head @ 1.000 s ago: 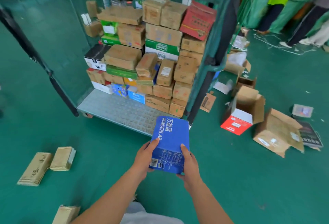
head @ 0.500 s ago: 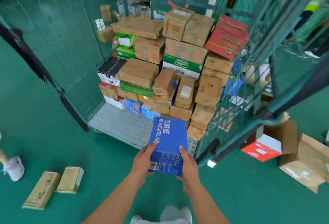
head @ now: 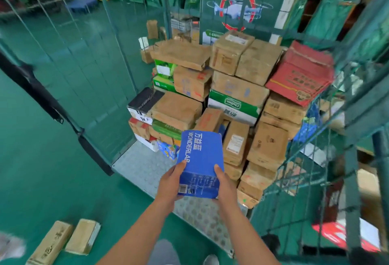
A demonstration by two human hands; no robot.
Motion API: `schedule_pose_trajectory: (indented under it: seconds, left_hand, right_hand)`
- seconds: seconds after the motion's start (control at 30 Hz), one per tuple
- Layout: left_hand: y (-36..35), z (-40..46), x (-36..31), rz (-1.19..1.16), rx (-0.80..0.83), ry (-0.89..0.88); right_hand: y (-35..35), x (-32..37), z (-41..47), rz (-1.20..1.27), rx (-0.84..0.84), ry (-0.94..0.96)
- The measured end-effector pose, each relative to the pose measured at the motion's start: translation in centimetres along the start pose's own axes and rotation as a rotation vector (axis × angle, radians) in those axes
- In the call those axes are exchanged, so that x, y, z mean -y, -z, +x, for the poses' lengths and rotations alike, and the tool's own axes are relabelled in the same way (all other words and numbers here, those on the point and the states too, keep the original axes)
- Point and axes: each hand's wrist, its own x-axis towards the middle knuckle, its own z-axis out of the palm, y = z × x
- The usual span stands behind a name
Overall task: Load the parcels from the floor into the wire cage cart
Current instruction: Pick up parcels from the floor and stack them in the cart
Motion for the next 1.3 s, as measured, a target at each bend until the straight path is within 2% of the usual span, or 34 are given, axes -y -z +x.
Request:
schedule_pose_trajectory:
  seconds: [0.27,0.5,0.63,0.77,0.9,1.0,1.17,1.3]
  left_hand:
    - [-0.3,8.0,-5.0,-0.043,-0.010,0.038]
    - [2.7,20.0,-12.1,-0.064,0.052,0.038]
    - [4.9,27.8,-18.7,-0.047,0.139,-0.003]
    - [5.9,34.9,-25.9,-0.039,0.273,-0.027]
    - [4.8,41.3,-32.7,-0.049,0.400,-0.081]
    - [2.9,44.8,-37.1,-0.075,0.427,-0.120]
    - [-1.1,50.7,-42.9,-0.041,0.474,-0.153]
    - [-4.7,55.3,-46.8,0.044,0.443,-0.155]
  right_hand:
    - [-3.9,3.3,8.0,-0.006,0.017,-0.031]
    - [-13.0,6.7,17.7,-0.010,-0.020,-0.002]
    - [-20.2,10.0,23.4,0.045,-0.077,0.050]
    - [-26.4,15.6,28.9,-0.013,-0.138,0.151]
    - [-30.2,21.4,33.7,-0.041,-0.240,0.222]
    - [-31.9,25.6,36.9,-0.029,-0.232,0.244]
    - [-33.1,32.6,41.0,-0.256,-0.236,0.327]
    - [-32.3,38.0,43.8,-0.655,-0.314,0.427]
